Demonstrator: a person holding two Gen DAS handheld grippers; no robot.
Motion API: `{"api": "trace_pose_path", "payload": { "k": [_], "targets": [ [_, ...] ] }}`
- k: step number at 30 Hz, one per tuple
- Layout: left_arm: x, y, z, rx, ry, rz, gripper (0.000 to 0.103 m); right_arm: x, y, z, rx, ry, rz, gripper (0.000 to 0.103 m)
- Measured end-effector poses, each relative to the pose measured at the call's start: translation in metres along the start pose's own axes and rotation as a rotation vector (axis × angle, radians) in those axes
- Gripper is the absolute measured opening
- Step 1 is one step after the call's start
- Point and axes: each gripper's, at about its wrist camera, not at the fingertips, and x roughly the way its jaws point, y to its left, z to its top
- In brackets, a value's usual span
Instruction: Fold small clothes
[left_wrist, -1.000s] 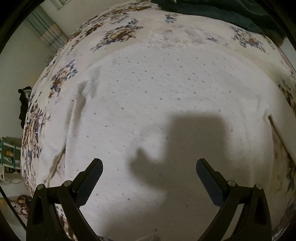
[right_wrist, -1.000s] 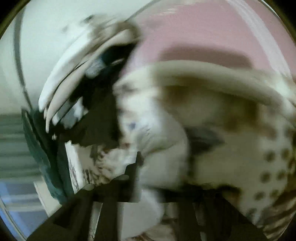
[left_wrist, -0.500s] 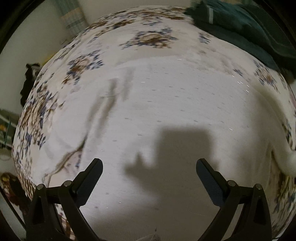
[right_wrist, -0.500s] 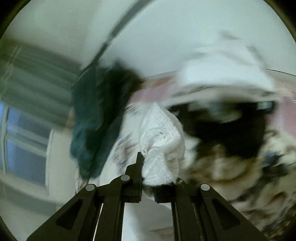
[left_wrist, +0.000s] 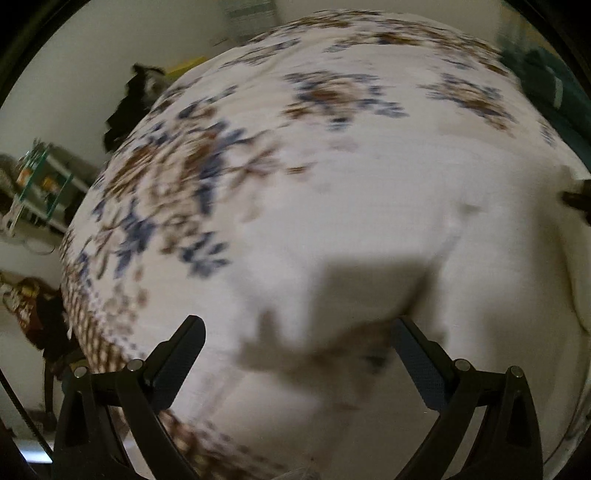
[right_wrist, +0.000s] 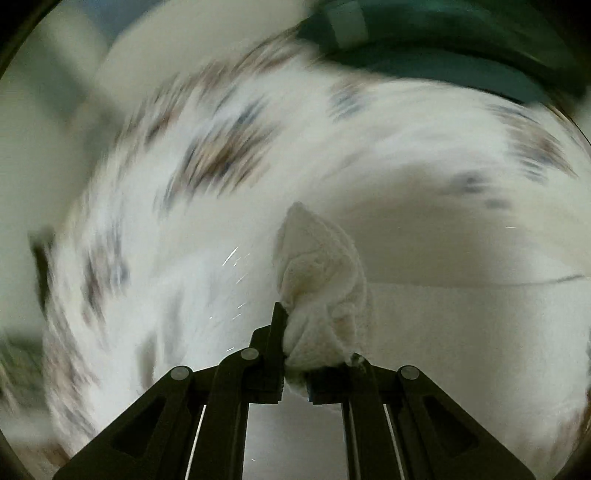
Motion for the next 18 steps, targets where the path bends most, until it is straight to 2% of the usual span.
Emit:
{"api": "trace_pose_path", "payload": {
  "k": [3,5,7,8,9,11,12,14,18],
  "targets": [
    [0.013,0.034,0.003,-0.033,0.005,0.024,0.103,0.035,0.078,-0.008,-0.157,0.034,0.002,0.008],
    [0.022,0.053,0.004,-0.051,0.013,0.040,0.103,0.051,0.107,-0.019,-0.218,0.063,-0.035,0.009],
    [0.030,0.068,0.005,-0.072,0.027,0.041,0.103,0.062,0.114,-0.024,-0.246,0.125,-0.067,0.013],
    [0.031,0.073,0.005,-0.080,0.033,0.040,0.103,0.060,0.111,-0.024,-0.235,0.144,-0.063,0.013],
    [0.032,0.079,0.006,-0.091,0.036,0.034,0.103,0.053,0.103,-0.023,-0.212,0.154,-0.031,0.017],
    [0.033,0.095,0.007,-0.114,0.039,0.016,0.103,0.033,0.086,-0.027,-0.132,0.187,0.044,0.044],
    [0.033,0.106,0.007,-0.134,0.048,0.000,0.103,0.018,0.070,-0.031,-0.068,0.196,0.084,0.061],
    [0.035,0.127,0.005,-0.180,0.070,-0.028,0.103,-0.013,0.039,-0.042,0.038,0.194,0.131,0.065],
    [0.046,0.178,-0.013,-0.282,0.126,-0.080,0.103,-0.053,-0.005,-0.076,0.176,0.217,0.102,0.067]
  ]
}}
